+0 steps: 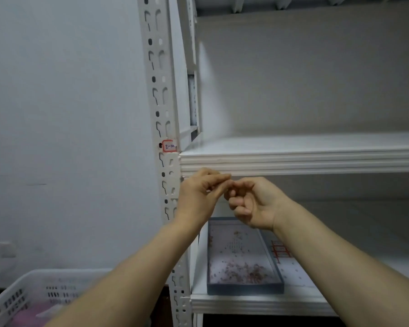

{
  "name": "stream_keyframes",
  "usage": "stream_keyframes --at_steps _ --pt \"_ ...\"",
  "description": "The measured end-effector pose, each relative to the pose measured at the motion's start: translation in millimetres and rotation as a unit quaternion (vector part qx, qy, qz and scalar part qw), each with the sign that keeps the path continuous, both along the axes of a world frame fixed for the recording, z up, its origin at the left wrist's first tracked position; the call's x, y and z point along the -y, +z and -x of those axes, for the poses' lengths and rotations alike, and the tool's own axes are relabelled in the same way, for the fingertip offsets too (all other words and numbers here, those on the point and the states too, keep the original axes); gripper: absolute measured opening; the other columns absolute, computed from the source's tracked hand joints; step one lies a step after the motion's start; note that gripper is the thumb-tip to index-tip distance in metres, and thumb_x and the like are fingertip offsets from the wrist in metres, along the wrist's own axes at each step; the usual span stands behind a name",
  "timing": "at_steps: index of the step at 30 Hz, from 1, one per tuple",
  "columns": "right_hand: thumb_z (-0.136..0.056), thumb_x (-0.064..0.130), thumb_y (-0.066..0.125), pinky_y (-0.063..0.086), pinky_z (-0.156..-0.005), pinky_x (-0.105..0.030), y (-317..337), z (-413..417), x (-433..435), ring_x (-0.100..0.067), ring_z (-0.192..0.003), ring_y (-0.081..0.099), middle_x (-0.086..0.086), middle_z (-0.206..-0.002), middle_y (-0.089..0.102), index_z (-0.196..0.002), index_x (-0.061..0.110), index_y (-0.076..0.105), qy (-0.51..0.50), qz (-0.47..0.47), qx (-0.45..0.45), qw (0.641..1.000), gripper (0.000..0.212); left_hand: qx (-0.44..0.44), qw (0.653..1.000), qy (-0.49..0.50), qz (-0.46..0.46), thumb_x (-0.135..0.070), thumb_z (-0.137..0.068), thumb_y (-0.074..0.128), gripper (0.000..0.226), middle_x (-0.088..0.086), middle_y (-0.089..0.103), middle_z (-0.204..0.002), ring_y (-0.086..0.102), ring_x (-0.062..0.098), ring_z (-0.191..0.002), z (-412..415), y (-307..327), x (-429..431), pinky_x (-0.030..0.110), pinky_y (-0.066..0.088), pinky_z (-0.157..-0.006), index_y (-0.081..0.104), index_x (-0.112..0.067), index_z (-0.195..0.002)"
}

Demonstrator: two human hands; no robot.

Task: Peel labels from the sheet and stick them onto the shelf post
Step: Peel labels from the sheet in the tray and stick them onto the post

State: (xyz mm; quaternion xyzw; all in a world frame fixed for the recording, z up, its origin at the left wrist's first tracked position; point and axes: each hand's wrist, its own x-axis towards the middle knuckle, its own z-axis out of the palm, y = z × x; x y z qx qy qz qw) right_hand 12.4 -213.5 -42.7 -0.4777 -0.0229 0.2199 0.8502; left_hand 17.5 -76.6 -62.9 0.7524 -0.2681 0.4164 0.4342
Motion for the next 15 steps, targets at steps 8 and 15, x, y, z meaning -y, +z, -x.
stream_keyframes --at_steps 8,15 --pt "-0.098 0.012 0.038 0.022 -0.026 -0.014 -36.2 -12.0 10.4 -0.009 -0.029 0.034 -0.003 -0.054 0.047 -0.073 -0.001 0.059 -0.021 -0.144 -0.149 0.978 0.035 -0.196 0.977 0.011 0.089 -0.023 -0.089 0.063 0.021 0.004 0.069 -0.07 0.064 0.017 -0.066 -22.0 -40.3 28.6 0.037 0.056 -0.069 0.071 -0.014 -0.072" --pt "-0.098 0.014 0.041 0.02 -0.024 -0.013 -46.9 -20.5 22.0 -0.009 -0.025 0.034 -0.006 -0.049 0.045 -0.071 0.006 0.043 -0.071 -0.202 -0.142 0.966 0.029 -0.349 0.921 0.068 0.158 -0.029 -0.095 0.053 0.034 0.007 0.061 -0.064 0.057 0.018 -0.06 -42.0 -72.2 53.0 0.022 0.04 -0.048 0.062 -0.003 -0.075"
